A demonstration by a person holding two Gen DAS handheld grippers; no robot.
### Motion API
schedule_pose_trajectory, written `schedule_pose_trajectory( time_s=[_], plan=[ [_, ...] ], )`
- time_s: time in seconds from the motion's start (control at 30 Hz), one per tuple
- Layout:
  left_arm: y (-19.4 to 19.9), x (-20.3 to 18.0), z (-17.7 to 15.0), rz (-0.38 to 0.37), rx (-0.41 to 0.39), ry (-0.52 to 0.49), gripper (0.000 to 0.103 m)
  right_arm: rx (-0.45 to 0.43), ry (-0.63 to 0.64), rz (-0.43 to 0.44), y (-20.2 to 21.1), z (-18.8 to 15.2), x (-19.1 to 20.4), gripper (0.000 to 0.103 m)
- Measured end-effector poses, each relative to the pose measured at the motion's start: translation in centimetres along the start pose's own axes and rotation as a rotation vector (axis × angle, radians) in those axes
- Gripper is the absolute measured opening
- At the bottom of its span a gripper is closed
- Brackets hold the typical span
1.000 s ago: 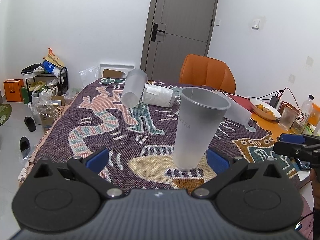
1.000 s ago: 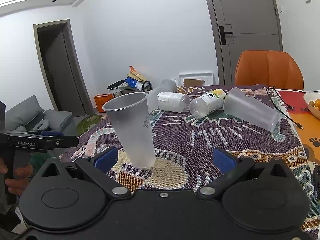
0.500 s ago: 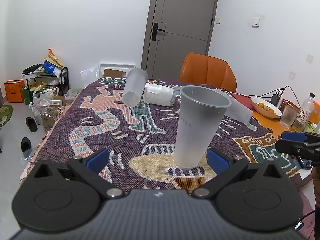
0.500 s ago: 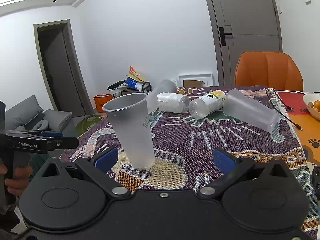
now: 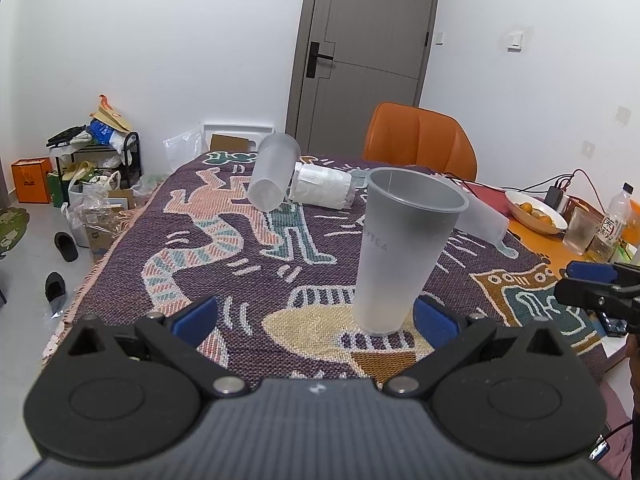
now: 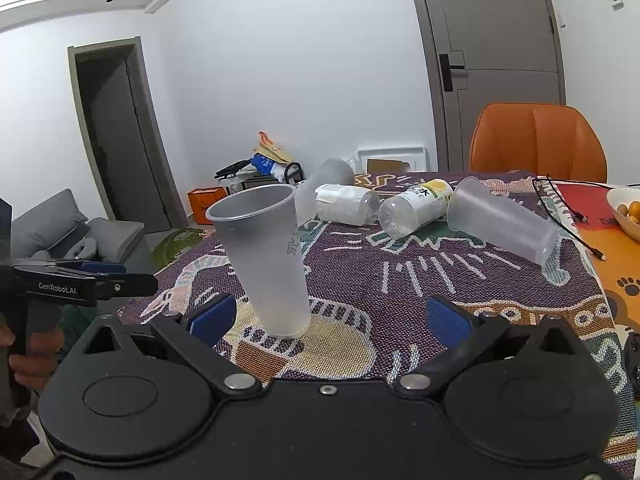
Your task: Flip cup upright
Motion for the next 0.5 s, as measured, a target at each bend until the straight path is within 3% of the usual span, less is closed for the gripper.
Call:
schedule_pose_trajectory(
  time_s=[0.5],
  plan=[
    [-0.01, -0.26, -0.04, -0.002, 0.006, -0.012, 0.103, 0.009, -0.002, -0.002, -0.39, -0.31, -0.04, 0.103]
  ],
)
Point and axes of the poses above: each gripper's, at about its wrist camera, not at the fingertips, and y roughly against the way its jaws point, x to its left, z to its top, the point moved 8 cm from there along -y, roughly the way its jaws point, and after that the axes turned 4 degrees about y, right-handed, at the moved point
